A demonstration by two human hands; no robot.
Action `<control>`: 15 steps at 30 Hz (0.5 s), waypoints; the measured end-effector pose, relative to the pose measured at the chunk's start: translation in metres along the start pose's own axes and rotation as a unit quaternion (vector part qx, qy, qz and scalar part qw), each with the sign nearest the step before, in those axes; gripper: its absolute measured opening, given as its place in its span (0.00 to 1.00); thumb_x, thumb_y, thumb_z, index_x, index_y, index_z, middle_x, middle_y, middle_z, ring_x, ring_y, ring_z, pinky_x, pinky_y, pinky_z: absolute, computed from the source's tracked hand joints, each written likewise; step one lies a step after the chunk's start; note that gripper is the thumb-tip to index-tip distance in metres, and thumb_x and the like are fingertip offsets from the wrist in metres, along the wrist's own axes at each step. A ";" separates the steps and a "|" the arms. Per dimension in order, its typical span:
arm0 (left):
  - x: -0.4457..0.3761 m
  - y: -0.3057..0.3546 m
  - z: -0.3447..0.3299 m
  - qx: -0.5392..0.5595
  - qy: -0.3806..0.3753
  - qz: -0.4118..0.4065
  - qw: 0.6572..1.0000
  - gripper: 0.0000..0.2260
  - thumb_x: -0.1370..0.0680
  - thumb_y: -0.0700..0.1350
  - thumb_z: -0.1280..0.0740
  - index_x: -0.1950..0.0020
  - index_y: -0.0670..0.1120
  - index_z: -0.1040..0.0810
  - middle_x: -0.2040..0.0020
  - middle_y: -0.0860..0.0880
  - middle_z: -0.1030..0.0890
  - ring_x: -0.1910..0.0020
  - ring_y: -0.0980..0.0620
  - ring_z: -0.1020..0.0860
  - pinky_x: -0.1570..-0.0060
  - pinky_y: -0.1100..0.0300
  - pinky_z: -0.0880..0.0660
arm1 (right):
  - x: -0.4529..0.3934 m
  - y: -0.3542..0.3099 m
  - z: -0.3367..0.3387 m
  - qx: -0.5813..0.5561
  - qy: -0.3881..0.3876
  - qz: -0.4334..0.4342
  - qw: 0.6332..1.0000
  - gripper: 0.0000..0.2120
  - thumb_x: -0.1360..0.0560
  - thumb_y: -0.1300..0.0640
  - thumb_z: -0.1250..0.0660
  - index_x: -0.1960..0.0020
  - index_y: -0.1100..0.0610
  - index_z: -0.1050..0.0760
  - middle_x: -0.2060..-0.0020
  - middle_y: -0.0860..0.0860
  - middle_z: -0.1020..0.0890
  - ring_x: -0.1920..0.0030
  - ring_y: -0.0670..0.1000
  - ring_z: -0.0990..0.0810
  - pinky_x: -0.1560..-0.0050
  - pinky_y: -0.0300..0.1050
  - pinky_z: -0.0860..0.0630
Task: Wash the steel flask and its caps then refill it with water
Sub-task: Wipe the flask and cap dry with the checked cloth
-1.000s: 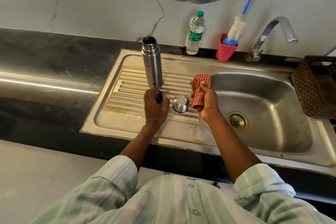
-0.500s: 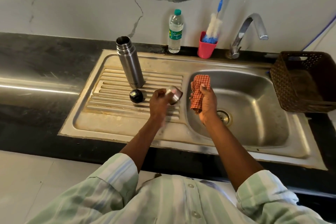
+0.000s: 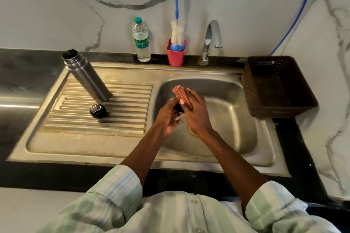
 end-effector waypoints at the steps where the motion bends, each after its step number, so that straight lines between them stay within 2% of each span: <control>1: -0.001 -0.005 -0.008 0.000 0.001 0.009 1.000 0.10 0.21 0.53 0.33 0.54 0.47 0.19 0.63 0.49 0.20 0.62 0.53 0.21 0.59 0.55 0.27 | -0.001 0.003 0.004 -0.004 0.005 0.006 1.000 0.20 0.21 0.56 0.36 0.29 0.56 0.29 0.33 0.54 0.26 0.34 0.52 0.29 0.32 0.47 0.31; 2: -0.003 -0.009 -0.017 0.007 -0.003 0.015 1.000 0.10 0.20 0.52 0.34 0.55 0.47 0.20 0.66 0.50 0.21 0.64 0.53 0.22 0.58 0.54 0.27 | -0.003 0.007 0.009 -0.033 0.016 -0.016 0.999 0.17 0.21 0.55 0.37 0.32 0.55 0.26 0.37 0.52 0.23 0.38 0.51 0.25 0.37 0.46 0.28; 3: -0.004 -0.014 -0.024 0.015 -0.008 0.016 1.000 0.10 0.20 0.51 0.35 0.55 0.47 0.20 0.67 0.50 0.22 0.65 0.53 0.23 0.57 0.53 0.27 | -0.006 0.010 0.014 -0.090 0.035 -0.074 0.993 0.14 0.20 0.55 0.37 0.36 0.54 0.24 0.42 0.51 0.20 0.43 0.49 0.22 0.45 0.43 0.26; 5: -0.006 -0.021 -0.038 0.015 -0.022 0.011 1.000 0.08 0.19 0.47 0.37 0.52 0.46 0.21 0.66 0.49 0.22 0.62 0.51 0.23 0.56 0.52 0.24 | -0.012 0.021 0.024 -0.225 0.072 -0.236 0.943 0.11 0.20 0.54 0.37 0.41 0.55 0.22 0.51 0.50 0.18 0.53 0.49 0.20 0.58 0.40 0.26; 6: -0.007 -0.024 -0.043 0.011 -0.029 0.004 1.000 0.08 0.18 0.46 0.37 0.51 0.45 0.21 0.64 0.48 0.21 0.60 0.50 0.22 0.57 0.52 0.23 | -0.014 0.026 0.027 -0.257 0.078 -0.279 0.922 0.11 0.21 0.54 0.37 0.41 0.56 0.22 0.52 0.51 0.18 0.54 0.50 0.19 0.59 0.40 0.26; 7: -0.009 -0.027 -0.047 0.008 -0.031 -0.008 0.999 0.08 0.18 0.46 0.37 0.50 0.43 0.21 0.63 0.48 0.19 0.60 0.51 0.21 0.58 0.54 0.21 | -0.015 0.031 0.029 -0.249 0.080 -0.276 0.925 0.11 0.21 0.54 0.37 0.42 0.56 0.22 0.52 0.52 0.17 0.52 0.51 0.18 0.57 0.42 0.25; 8: -0.010 -0.029 -0.049 0.016 -0.029 -0.020 0.999 0.10 0.18 0.47 0.37 0.48 0.42 0.20 0.62 0.47 0.18 0.60 0.51 0.20 0.58 0.55 0.20 | -0.014 0.033 0.031 -0.218 0.080 -0.236 0.944 0.12 0.21 0.54 0.37 0.42 0.57 0.22 0.50 0.53 0.18 0.50 0.52 0.19 0.53 0.44 0.25; 9: -0.011 -0.029 -0.051 0.032 -0.022 -0.032 0.999 0.13 0.18 0.49 0.36 0.46 0.40 0.20 0.59 0.46 0.16 0.58 0.51 0.18 0.56 0.56 0.19 | -0.011 0.035 0.029 -0.154 0.074 -0.161 0.972 0.14 0.21 0.53 0.38 0.40 0.58 0.23 0.46 0.54 0.20 0.45 0.52 0.21 0.48 0.45 0.25; 10: -0.013 -0.029 -0.053 0.048 -0.012 -0.039 0.998 0.16 0.18 0.51 0.37 0.42 0.39 0.19 0.53 0.44 0.15 0.53 0.49 0.17 0.50 0.55 0.19 | -0.007 0.038 0.025 -0.072 0.058 -0.076 0.993 0.17 0.21 0.51 0.39 0.36 0.58 0.24 0.40 0.55 0.23 0.40 0.53 0.24 0.41 0.46 0.27; 12: -0.018 -0.029 -0.054 0.056 0.012 -0.042 0.997 0.19 0.17 0.52 0.37 0.37 0.38 0.20 0.44 0.41 0.16 0.44 0.45 0.18 0.39 0.51 0.22 | 0.001 0.047 0.013 0.072 0.035 0.038 0.996 0.24 0.19 0.47 0.44 0.28 0.57 0.30 0.31 0.56 0.30 0.31 0.54 0.33 0.30 0.46 0.35; 14: -0.024 -0.031 -0.054 0.011 0.033 -0.048 0.998 0.19 0.17 0.52 0.38 0.37 0.39 0.21 0.44 0.40 0.17 0.43 0.43 0.18 0.40 0.50 0.22 | -0.001 0.049 0.013 0.099 0.055 0.049 0.992 0.25 0.19 0.44 0.47 0.29 0.57 0.30 0.31 0.56 0.29 0.32 0.56 0.32 0.31 0.48 0.34; 15: -0.027 -0.032 -0.054 -0.033 0.035 -0.060 0.997 0.18 0.16 0.50 0.40 0.37 0.38 0.21 0.45 0.39 0.17 0.45 0.43 0.18 0.44 0.52 0.20 | -0.003 0.045 0.017 0.088 0.066 0.019 0.994 0.25 0.19 0.44 0.47 0.31 0.58 0.27 0.34 0.56 0.26 0.35 0.56 0.29 0.35 0.48 0.31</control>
Point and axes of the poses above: each hand's wrist, its own x-axis away from the middle knuckle, its own z-axis out of the back of the hand, y = z × x, the point moved 2 cm from there along -x, towards the middle knuckle
